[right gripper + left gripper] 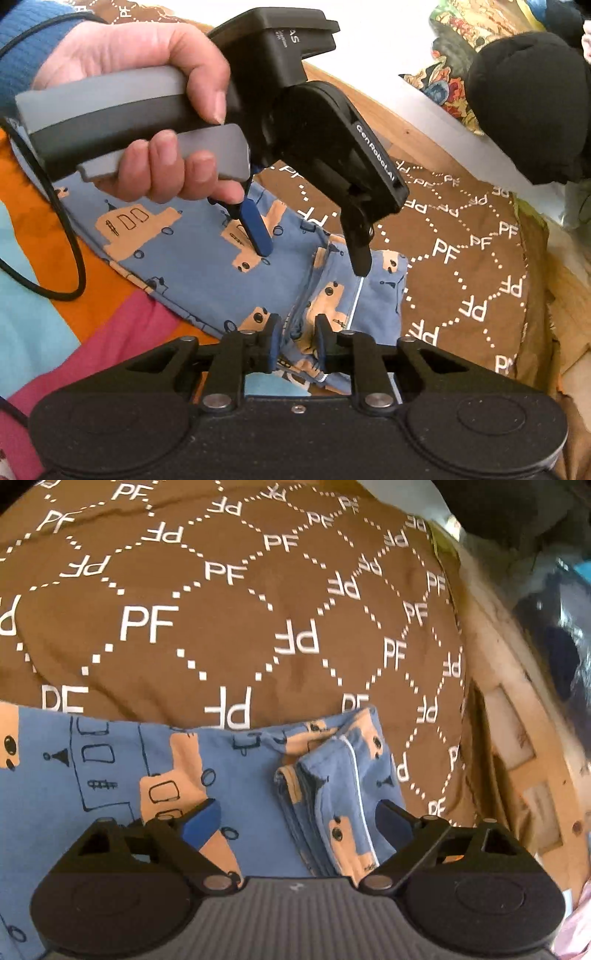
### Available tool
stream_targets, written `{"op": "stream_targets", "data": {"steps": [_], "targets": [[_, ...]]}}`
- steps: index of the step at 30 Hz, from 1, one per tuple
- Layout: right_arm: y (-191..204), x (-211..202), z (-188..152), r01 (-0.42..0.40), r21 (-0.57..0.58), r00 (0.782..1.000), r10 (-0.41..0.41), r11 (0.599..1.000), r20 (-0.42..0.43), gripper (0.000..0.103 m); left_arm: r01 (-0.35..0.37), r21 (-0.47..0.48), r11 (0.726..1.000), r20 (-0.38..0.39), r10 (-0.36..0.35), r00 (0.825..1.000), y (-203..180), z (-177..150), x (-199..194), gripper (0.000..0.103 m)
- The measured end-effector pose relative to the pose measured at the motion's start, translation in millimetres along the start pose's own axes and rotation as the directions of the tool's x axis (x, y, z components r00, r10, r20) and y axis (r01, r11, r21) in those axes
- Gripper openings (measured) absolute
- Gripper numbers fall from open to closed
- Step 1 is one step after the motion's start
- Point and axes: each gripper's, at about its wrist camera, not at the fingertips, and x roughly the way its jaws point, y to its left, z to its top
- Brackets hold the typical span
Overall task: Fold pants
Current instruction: 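Grasp the folded pants edge with the left gripper while the right gripper pinches beside it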
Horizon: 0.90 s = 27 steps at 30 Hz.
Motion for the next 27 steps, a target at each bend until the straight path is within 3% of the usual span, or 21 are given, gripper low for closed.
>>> {"op": "stream_targets", "data": {"steps": [5,9,11,15,20,22,25,26,27], "targets": [[7,0,-4,0.010,-0.045,1.000,-0.011,0.999,-0.023,0.034,-0.019,-0.011,1.000,0.033,0.019,0.999,1,6,1,0.087],[7,2,-8,0.006,-0.051,1.000,-0.007,0.999,-0.026,0.033,-0.049,-0.001,0.999,0.047,0.049,0.998,-2,4,2,0.081],[3,3,-9,0.001,-0.030,1.000,-0.002,1.000,-0.031,0.019,-0.053,0.010,0.999,0.052,0.052,0.997,-5,3,2,0.081],[-23,-3,-7,-0.050,0.174,0.999,0.053,0.983,-0.011,0.013,-0.015,0.003,1.000,0.039,0.015,0.999,0,-2,-4,0.082],[-69,-17,-10,-0.167,0.500,0.986,0.144,0.850,0.085,0.013,0.096,-0.127,0.987,0.016,-0.094,0.995,18,-9,-10,0.083],[-76,-20,-9,-0.184,0.540,0.983,0.152,0.821,0.104,0.013,0.146,-0.191,0.971,0.004,-0.148,0.989,23,-10,-4,0.084],[-74,-20,-8,-0.187,0.525,0.982,0.155,0.830,0.106,0.013,0.204,-0.282,0.937,0.018,-0.208,0.978,31,-11,2,0.083],[-72,-19,-8,-0.189,0.520,0.982,0.160,0.833,0.101,0.013,0.217,-0.303,0.928,0.027,-0.219,0.975,32,-10,4,0.079],[-70,-18,-8,-0.190,0.517,0.982,0.165,0.834,0.095,0.013,0.219,-0.319,0.922,0.029,-0.221,0.975,33,-9,6,0.064]]}}
